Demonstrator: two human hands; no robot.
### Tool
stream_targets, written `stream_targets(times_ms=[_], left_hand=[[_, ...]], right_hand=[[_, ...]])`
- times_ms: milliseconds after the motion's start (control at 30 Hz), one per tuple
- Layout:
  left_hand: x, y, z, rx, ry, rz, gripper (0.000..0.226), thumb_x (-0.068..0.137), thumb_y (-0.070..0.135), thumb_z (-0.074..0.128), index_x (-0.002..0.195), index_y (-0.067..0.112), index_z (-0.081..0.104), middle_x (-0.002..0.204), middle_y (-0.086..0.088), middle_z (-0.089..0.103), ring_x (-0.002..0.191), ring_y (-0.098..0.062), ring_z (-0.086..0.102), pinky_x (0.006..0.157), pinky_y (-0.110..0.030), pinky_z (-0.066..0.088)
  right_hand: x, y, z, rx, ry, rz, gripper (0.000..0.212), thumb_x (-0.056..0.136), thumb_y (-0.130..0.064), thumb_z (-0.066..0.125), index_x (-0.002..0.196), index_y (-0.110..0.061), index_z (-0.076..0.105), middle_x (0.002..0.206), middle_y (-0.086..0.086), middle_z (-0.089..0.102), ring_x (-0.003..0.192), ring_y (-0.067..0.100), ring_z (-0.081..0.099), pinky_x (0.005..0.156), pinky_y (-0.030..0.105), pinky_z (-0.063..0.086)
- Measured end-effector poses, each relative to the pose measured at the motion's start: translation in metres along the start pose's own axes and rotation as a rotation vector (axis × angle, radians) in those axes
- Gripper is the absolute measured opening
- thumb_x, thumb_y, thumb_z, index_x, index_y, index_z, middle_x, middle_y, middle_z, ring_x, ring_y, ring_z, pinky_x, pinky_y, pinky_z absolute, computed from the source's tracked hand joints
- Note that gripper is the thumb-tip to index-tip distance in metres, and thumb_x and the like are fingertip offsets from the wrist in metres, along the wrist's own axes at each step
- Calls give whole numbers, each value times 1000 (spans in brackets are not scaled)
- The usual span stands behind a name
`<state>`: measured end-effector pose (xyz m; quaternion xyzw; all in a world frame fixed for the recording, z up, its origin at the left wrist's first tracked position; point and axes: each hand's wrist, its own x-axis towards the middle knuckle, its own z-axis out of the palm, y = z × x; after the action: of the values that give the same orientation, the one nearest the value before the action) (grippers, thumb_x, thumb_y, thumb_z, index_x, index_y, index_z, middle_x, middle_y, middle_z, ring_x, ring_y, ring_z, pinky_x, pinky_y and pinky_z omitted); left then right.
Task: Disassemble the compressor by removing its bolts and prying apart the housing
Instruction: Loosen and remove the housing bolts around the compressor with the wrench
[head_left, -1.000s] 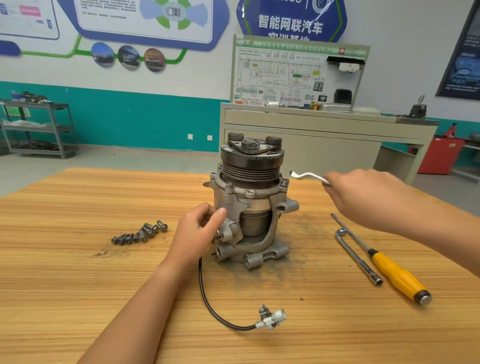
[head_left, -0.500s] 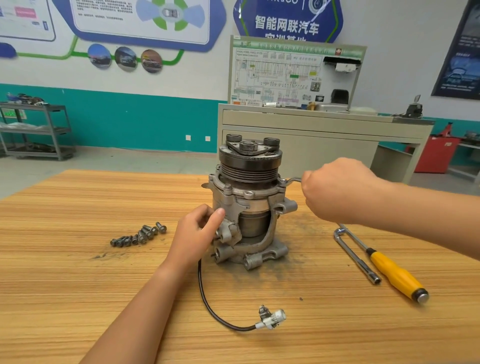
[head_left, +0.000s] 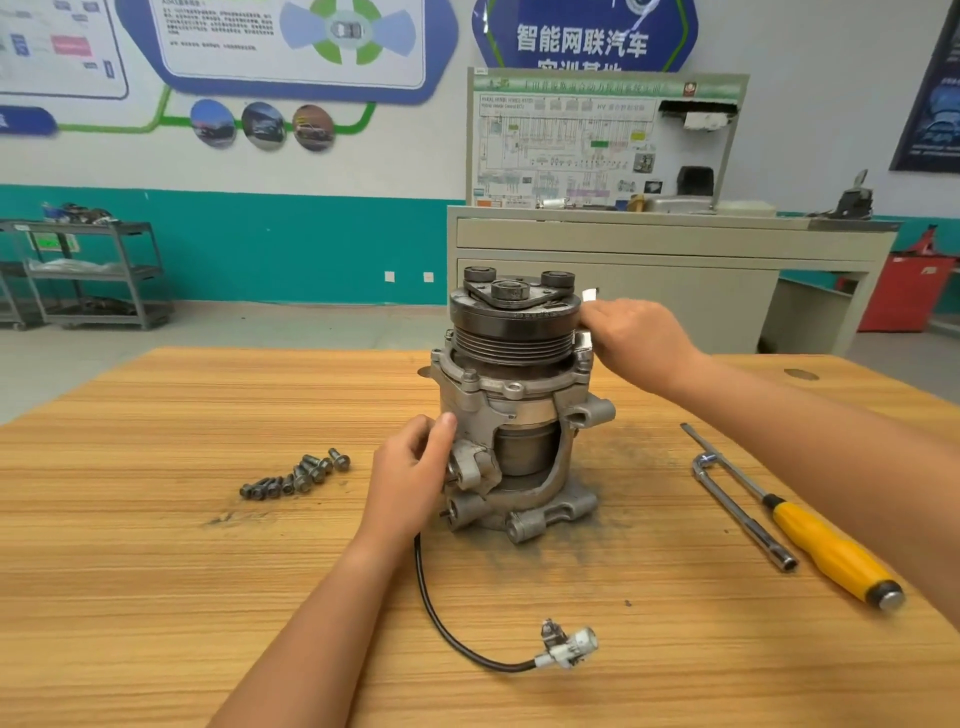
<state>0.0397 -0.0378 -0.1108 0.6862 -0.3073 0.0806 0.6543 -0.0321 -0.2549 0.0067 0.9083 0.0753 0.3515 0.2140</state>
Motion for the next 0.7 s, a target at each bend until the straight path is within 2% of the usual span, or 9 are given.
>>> stream_targets(times_ms=[100, 167, 233, 300, 400, 500, 600, 667, 700], left_hand=[[0, -2, -1, -10, -7, -11, 37, 93, 33, 48, 62, 15, 39, 57, 2, 36, 56, -14, 34, 56, -33, 30], [0, -2, 0, -6, -9, -10, 37, 91, 36, 47, 62, 16, 40, 57, 2, 36, 56, -12, 34, 56, -32, 30], [0, -1, 0, -15, -11, -12, 36, 91, 36, 47, 62, 16, 39, 57, 1, 36, 56, -12, 34, 56, -33, 30], [0, -2, 0, -11, -11, -19, 36, 93, 34, 48, 62, 16, 39, 57, 0, 36, 56, -13, 34, 57, -34, 30], [-1, 0, 0, 0, -15, -20, 37, 93, 34, 47, 63, 15, 38, 58, 1, 35, 56, -13, 33, 58, -34, 30], [-2, 2, -1, -17, -24, -28, 43, 88, 42, 46, 66, 4, 42, 61, -5, 37, 60, -18, 35, 60, -36, 32], [-2, 1, -2, -23, -29, -20, 50, 91, 38, 46, 73, -8, 44, 64, -9, 41, 63, -20, 38, 62, -38, 36], [-1, 0, -2, -24, -31, -21, 48, 92, 36, 46, 72, -7, 45, 64, -9, 41, 62, -20, 39, 62, -38, 36], [-1, 0, -2, -19, -31, -19, 45, 93, 35, 47, 70, -3, 46, 63, -7, 41, 61, -19, 39, 61, -37, 35]], right_hand=[[-17, 9, 4, 0, -18, 62, 14, 70, 10, 70, 84, 8, 68, 61, 18, 66, 48, 31, 62, 58, 41, 53], [-31, 16, -5, 93, 34, 262, 14, 84, 1, 62, 96, 8, 64, 61, 19, 63, 49, 33, 59, 54, 35, 47], [-43, 16, -16, 185, 32, 469, 22, 96, -12, 46, 111, 2, 55, 59, 10, 54, 51, 30, 51, 48, 26, 31], [-53, 13, -25, 289, -26, 556, 28, 99, -20, 38, 120, -6, 49, 55, 2, 47, 49, 26, 46, 45, 30, 28], [-60, -4, -45, 252, -238, 511, 36, 99, -25, 37, 133, -17, 44, 59, -3, 47, 53, 18, 49, 49, 31, 39], [-58, -22, -56, 132, -388, 422, 36, 99, -28, 35, 133, -22, 42, 61, -10, 41, 54, 6, 43, 45, 22, 34], [-50, -30, -62, 37, -477, 395, 30, 100, -26, 33, 125, -21, 47, 66, -5, 44, 62, 13, 49, 51, 26, 41], [-44, -31, -66, -66, -521, 363, 26, 99, -21, 34, 121, -19, 47, 66, -3, 44, 64, 17, 50, 54, 28, 43], [-41, -32, -69, -118, -547, 350, 24, 98, -17, 35, 119, -18, 47, 64, -3, 42, 60, 16, 47, 51, 27, 41]])
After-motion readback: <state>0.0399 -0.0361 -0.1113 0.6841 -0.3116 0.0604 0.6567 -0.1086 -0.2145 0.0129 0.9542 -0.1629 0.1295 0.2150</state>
